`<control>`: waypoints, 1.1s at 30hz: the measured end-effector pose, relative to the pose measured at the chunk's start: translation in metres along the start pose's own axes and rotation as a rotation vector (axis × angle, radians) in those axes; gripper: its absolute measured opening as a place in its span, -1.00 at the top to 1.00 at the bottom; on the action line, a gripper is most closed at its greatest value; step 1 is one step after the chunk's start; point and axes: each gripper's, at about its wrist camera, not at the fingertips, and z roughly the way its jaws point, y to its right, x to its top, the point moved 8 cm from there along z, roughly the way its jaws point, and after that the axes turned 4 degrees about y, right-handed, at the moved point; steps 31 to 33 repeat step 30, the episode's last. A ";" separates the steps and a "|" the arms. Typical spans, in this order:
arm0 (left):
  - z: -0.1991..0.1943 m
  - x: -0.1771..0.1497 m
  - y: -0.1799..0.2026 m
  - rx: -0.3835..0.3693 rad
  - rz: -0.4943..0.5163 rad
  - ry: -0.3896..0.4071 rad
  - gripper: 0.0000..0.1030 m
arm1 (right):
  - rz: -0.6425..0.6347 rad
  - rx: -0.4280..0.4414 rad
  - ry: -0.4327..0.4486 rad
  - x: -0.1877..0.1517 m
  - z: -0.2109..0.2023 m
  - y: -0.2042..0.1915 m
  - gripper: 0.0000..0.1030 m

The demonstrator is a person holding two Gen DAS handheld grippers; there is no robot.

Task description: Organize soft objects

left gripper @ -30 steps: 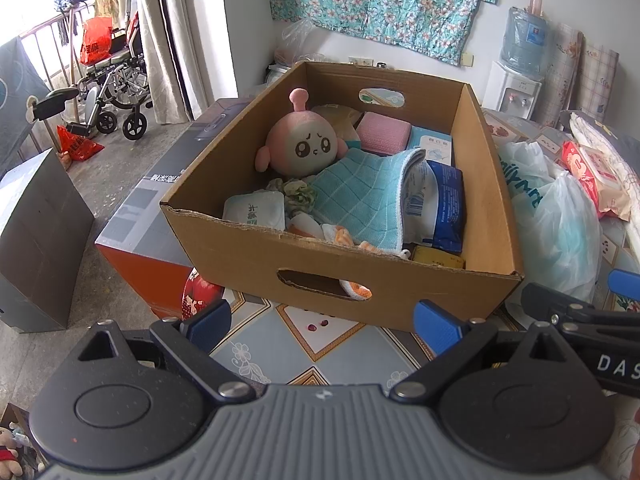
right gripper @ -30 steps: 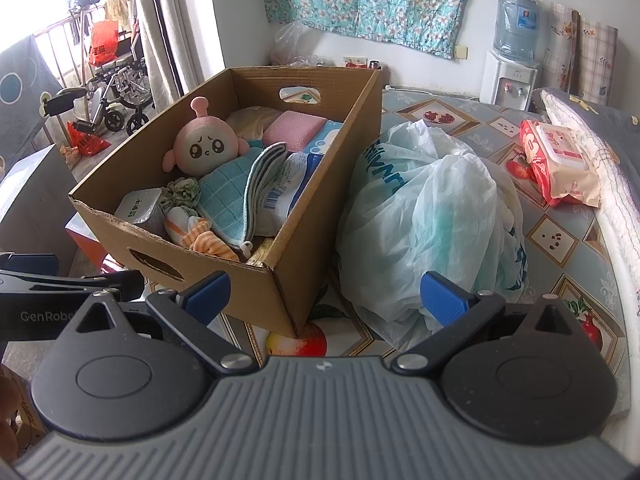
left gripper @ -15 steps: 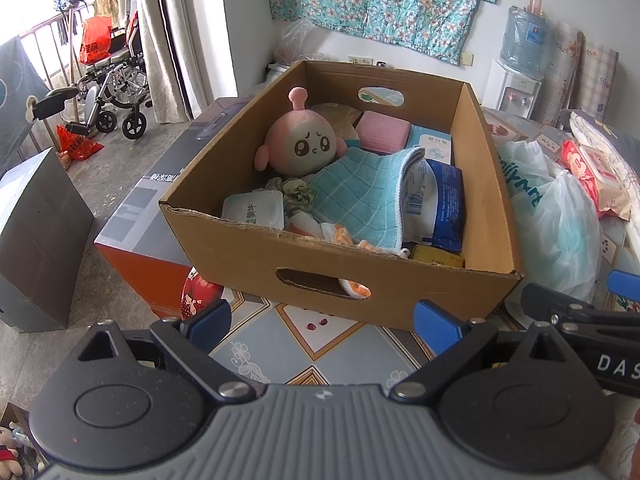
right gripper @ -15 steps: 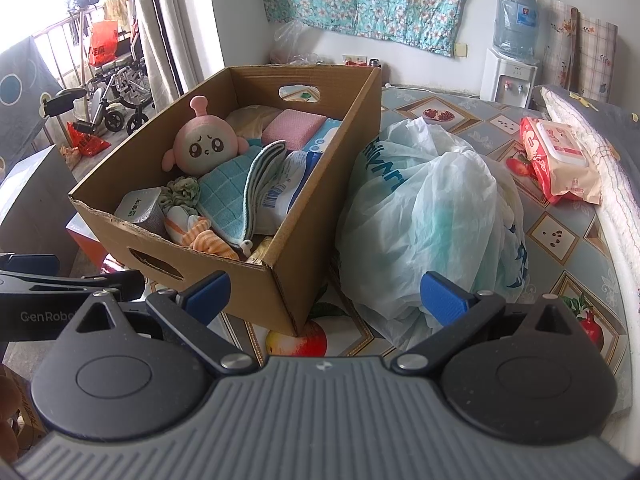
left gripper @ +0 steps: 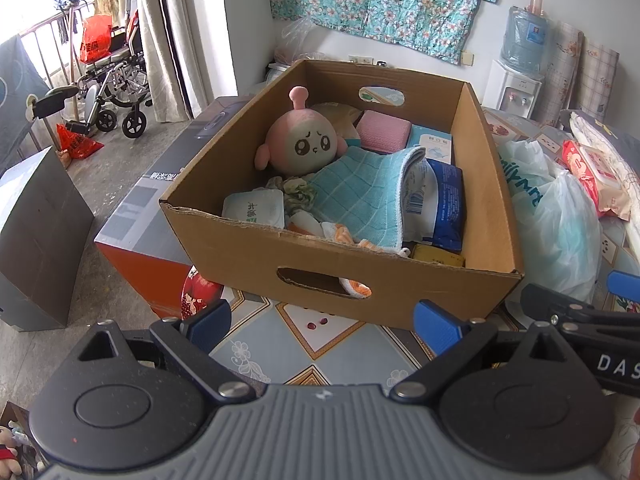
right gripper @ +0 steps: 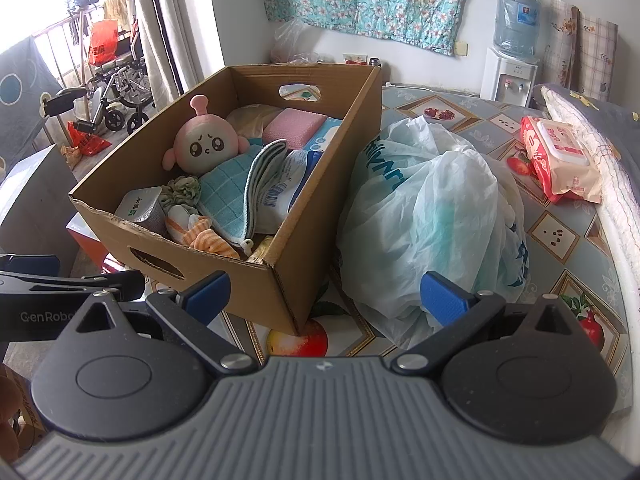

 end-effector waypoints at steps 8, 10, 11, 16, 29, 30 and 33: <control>0.000 0.000 0.000 0.000 0.000 0.000 -0.92 | 0.001 0.000 -0.002 -0.001 -0.001 0.000 -0.98; 0.000 0.000 0.000 0.000 0.000 -0.001 -0.92 | 0.000 0.000 -0.003 -0.002 -0.002 -0.001 -0.98; 0.000 0.000 0.000 0.000 -0.001 -0.001 -0.92 | 0.001 0.000 -0.002 -0.001 0.000 0.000 -0.97; 0.000 0.000 -0.001 0.000 -0.001 -0.001 -0.92 | 0.003 0.002 -0.005 -0.003 -0.001 0.000 -0.97; 0.000 0.001 -0.002 -0.001 -0.003 -0.001 -0.92 | 0.000 0.003 -0.009 -0.002 0.001 -0.003 -0.98; 0.000 0.001 -0.002 -0.001 -0.003 -0.001 -0.92 | 0.000 0.003 -0.009 -0.002 0.001 -0.003 -0.97; 0.000 0.001 -0.002 -0.001 -0.003 -0.001 -0.92 | 0.000 0.003 -0.009 -0.002 0.001 -0.003 -0.97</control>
